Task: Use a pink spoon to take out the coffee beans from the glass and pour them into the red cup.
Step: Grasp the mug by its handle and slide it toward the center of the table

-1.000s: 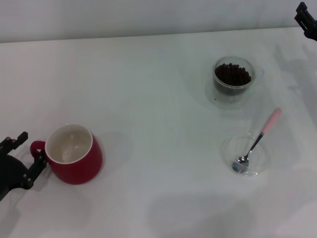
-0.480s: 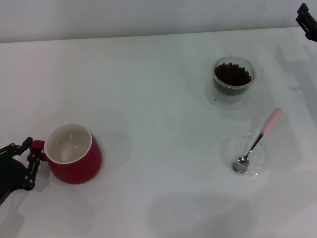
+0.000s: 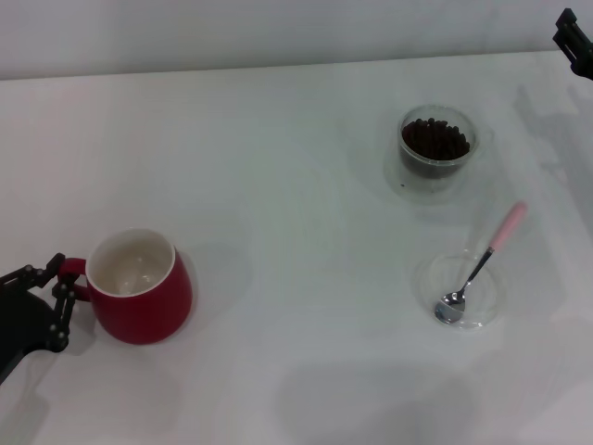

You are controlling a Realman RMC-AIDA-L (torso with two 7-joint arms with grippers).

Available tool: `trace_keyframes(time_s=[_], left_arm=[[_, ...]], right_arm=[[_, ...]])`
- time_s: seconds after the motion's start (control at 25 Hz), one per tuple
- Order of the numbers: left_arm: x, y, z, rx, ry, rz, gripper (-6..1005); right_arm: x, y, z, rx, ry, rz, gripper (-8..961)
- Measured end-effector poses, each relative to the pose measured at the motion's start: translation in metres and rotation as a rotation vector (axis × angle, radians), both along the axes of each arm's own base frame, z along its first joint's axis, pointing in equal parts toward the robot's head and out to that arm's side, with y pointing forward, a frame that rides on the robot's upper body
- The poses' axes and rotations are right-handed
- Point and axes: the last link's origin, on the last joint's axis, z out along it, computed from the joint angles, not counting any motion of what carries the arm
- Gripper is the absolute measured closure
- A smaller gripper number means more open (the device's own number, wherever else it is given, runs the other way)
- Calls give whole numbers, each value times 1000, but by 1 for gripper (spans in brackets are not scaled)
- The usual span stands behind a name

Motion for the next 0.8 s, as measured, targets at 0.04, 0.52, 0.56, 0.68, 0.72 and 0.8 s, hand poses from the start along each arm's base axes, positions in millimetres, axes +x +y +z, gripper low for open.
trace_keyframes(time_s=[0.04, 0.52, 0.56, 0.68, 0.72, 0.8], left_arm=[[0, 0, 0, 0, -1, -1, 872], [12, 3, -11, 6, 23, -54, 871], [13, 4, -12, 4, 26, -55, 872], [16, 5, -16, -8, 29, -62, 872], [17, 6, -18, -12, 27, -64, 873], [21, 7, -22, -20, 23, -68, 874]], right_arm=[[0, 0, 0, 0, 0, 0, 87], [-1, 1, 1, 2, 1, 4, 87], [-1, 1, 1, 2, 1, 4, 87], [-1, 1, 1, 3, 0, 4, 87], [-1, 1, 1, 3, 0, 4, 87], [0, 1, 1, 3, 0, 3, 87]])
